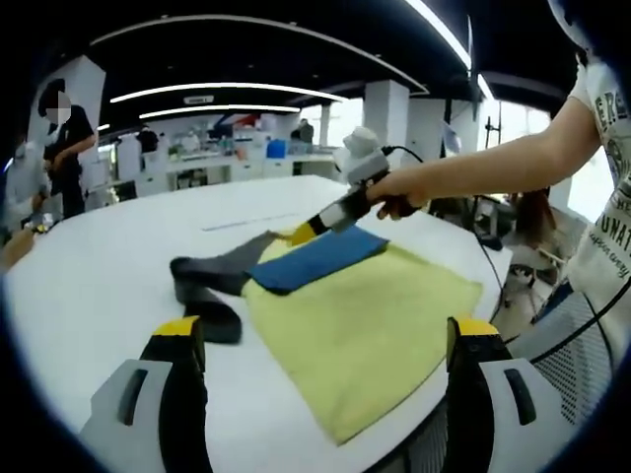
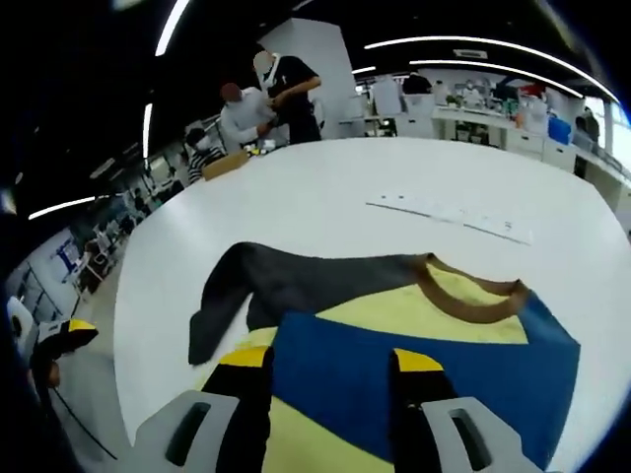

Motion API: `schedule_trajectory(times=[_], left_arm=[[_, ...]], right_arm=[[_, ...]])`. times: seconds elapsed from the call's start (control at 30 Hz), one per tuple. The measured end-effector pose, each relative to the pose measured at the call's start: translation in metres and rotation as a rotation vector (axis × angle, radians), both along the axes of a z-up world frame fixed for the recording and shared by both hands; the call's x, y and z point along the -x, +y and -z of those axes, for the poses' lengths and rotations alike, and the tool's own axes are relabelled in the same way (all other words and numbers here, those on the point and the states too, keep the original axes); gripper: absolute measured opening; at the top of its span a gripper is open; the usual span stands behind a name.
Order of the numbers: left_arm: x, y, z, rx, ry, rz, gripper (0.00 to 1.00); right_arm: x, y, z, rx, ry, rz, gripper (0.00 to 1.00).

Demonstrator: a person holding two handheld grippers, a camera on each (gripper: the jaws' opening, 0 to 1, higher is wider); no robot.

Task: Fold the garment on the visible template until the final outline fits inside the template.

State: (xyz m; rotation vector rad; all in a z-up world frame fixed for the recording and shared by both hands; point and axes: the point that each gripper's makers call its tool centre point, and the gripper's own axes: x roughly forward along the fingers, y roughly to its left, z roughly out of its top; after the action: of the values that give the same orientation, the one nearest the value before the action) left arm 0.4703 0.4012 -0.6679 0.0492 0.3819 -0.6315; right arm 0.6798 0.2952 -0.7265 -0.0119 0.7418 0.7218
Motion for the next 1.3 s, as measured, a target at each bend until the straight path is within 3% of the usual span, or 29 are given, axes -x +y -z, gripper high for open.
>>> schedule_trajectory(times=[0.27, 0.4, 0.6, 1.03, 1.3], left_arm=[[0.0, -0.004, 0.001, 0.003, 0.005, 0.015, 0.99], [-0.001, -0.005, 0.001, 0.01, 0.009, 0.014, 0.99], [-0.004, -0.008, -0.002, 0.032, 0.013, 0.021, 0.99], [-0.005, -0.012, -0.001, 0.025, 0.016, 0.04, 0.99], [-0.007, -0.012, -0.002, 0.027, 0.011, 0.043, 0.99]], right_arm=[[-0.001, -0.039, -0.014, 0.0, -0.016, 0.035, 0.5], [-0.005, -0.061, -0.022, -0.035, -0.011, 0.083, 0.52], [-0.007, -0.095, -0.024, -0.037, -0.013, 0.127, 0.52], [0.003, -0.171, -0.013, -0.038, 0.014, 0.254, 0.47], [0.01, -0.198, -0.003, -0.028, 0.02, 0.283, 0.39]])
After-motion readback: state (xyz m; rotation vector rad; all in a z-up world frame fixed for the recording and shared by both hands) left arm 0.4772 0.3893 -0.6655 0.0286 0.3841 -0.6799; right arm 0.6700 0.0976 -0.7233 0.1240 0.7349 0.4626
